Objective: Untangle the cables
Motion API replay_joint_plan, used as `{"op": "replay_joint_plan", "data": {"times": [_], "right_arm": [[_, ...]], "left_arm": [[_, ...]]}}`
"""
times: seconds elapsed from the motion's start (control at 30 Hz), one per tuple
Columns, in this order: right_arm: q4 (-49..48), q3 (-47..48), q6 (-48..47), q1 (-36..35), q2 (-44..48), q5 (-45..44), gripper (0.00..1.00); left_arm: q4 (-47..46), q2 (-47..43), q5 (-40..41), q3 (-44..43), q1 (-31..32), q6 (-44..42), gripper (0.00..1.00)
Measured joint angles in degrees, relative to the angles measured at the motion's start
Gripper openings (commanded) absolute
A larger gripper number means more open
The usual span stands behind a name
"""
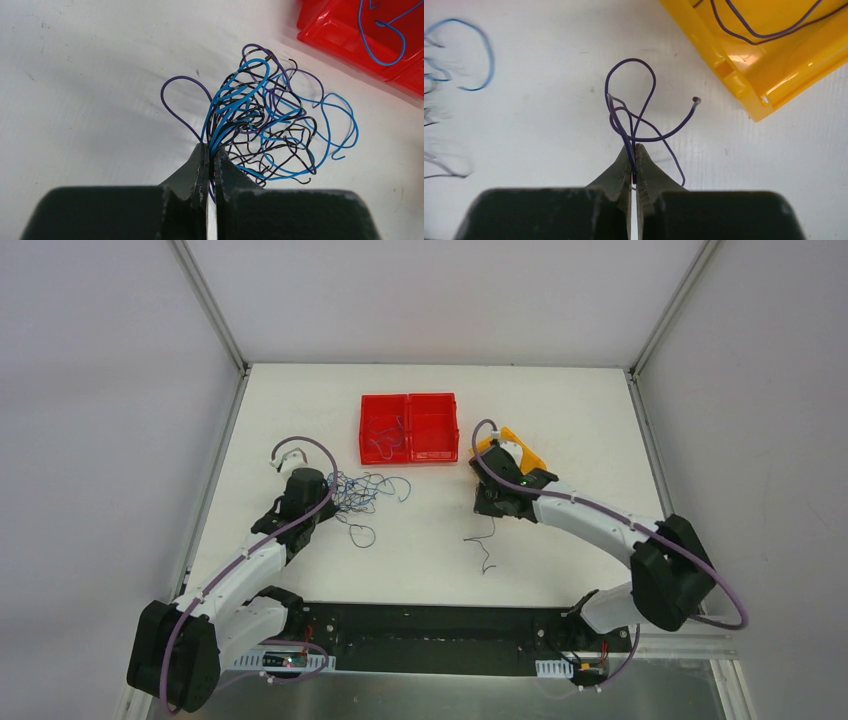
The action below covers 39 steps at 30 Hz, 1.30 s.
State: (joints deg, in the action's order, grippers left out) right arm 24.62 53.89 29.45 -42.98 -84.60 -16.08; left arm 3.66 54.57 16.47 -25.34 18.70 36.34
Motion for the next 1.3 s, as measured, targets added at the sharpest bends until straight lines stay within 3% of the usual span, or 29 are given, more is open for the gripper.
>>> {"op": "replay_joint_plan", "data": {"times": [0.2,0.47,0.87,1.3], "right_arm": [[0.04,1.16,-1.18,-0.02,8.61,3.04,0.00],[0.46,3.78,-3.30,1.05,12.22,3.43,0.00],[3.04,9.84,-7.78,10.19,15.08,5.05,0.00],[6.08,26.60,-9.86,17.40,14.69,7.87,0.00]], "left_arm": [[-0.02,0.00,0.00,0.00,0.00,0.00,0.00],[0.00,0.00,-0.04,0.00,0.00,0.00,0.00],[-0.07,-0.26,-1.05,0.48,0.00,-0.04,0.00],[-0.39,-0.26,-1.29,0.63,0.00,-0.35,0.00]]}}
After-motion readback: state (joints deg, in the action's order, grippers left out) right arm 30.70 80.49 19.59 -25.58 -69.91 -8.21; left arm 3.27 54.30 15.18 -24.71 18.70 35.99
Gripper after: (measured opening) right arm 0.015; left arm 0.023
